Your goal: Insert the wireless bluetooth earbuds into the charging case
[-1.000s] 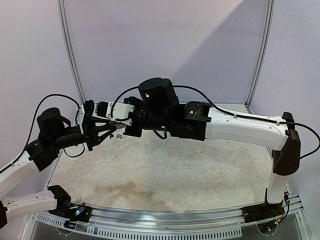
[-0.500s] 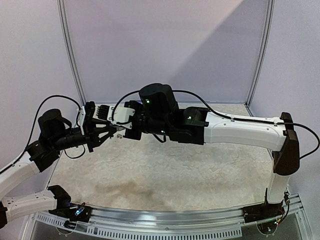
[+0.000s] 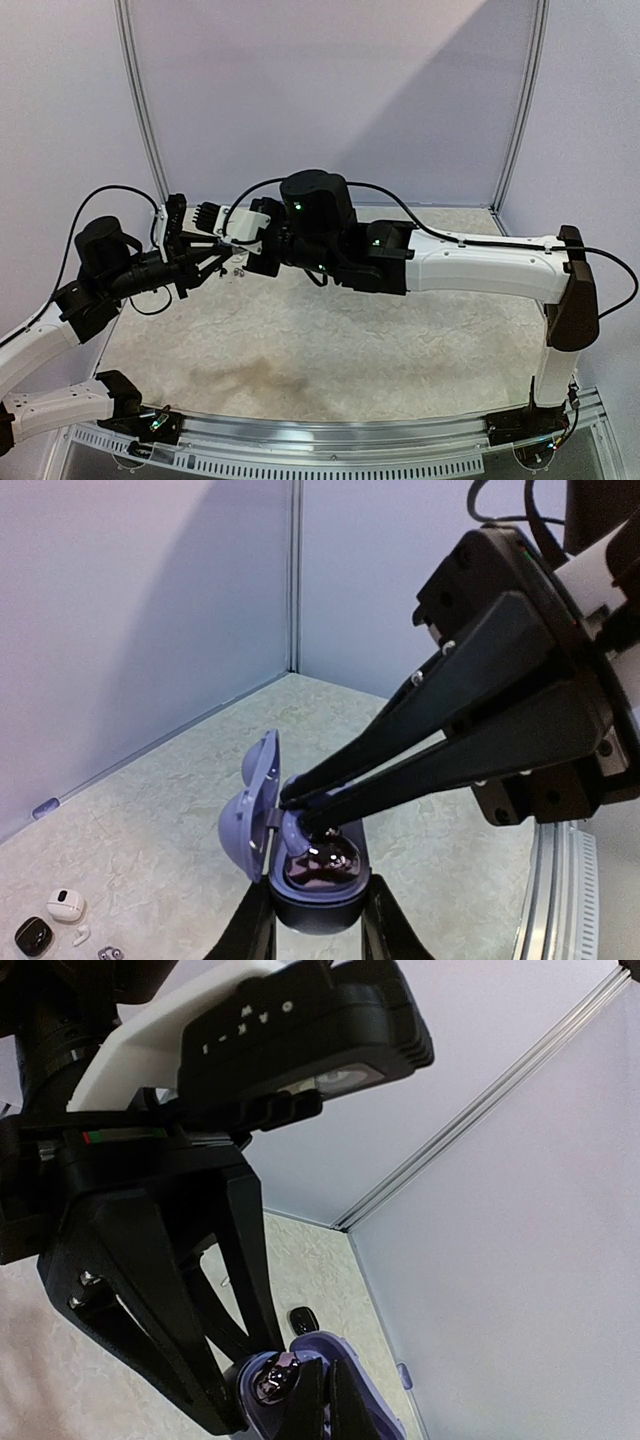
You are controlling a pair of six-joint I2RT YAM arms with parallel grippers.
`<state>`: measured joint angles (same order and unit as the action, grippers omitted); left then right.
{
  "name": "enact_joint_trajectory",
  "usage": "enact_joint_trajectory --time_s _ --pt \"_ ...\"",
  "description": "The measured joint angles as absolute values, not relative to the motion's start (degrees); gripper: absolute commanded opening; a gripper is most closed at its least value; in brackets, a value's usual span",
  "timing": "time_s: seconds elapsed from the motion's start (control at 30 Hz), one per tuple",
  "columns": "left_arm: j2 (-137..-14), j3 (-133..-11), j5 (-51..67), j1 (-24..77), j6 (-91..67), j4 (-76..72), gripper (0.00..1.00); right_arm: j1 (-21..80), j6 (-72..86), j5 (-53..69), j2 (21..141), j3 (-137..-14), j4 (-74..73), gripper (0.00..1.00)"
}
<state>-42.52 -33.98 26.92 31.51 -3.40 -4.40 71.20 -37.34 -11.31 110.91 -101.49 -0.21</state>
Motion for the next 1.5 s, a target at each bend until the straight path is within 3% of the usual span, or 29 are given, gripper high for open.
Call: enact_joint_trajectory --time_s 0.33,0.9,1.5 --pt "-42.92 -34.0 26.44 31.51 -5.69 -5.65 0.0 71.22 -37.36 -12.99 111.0 -100.99 0.99 0.0" --pt "-43.13 -33.98 25.69 31.51 -5.23 -4.78 0.0 71.2 -38.15 -13.61 110.96 -99.07 2.68 0.15" --pt "-43.13 -33.98 24.99 31.51 -3.86 -4.69 0.0 71.2 -39.29 -14.5 108.99 -97.73 0.71 0.21"
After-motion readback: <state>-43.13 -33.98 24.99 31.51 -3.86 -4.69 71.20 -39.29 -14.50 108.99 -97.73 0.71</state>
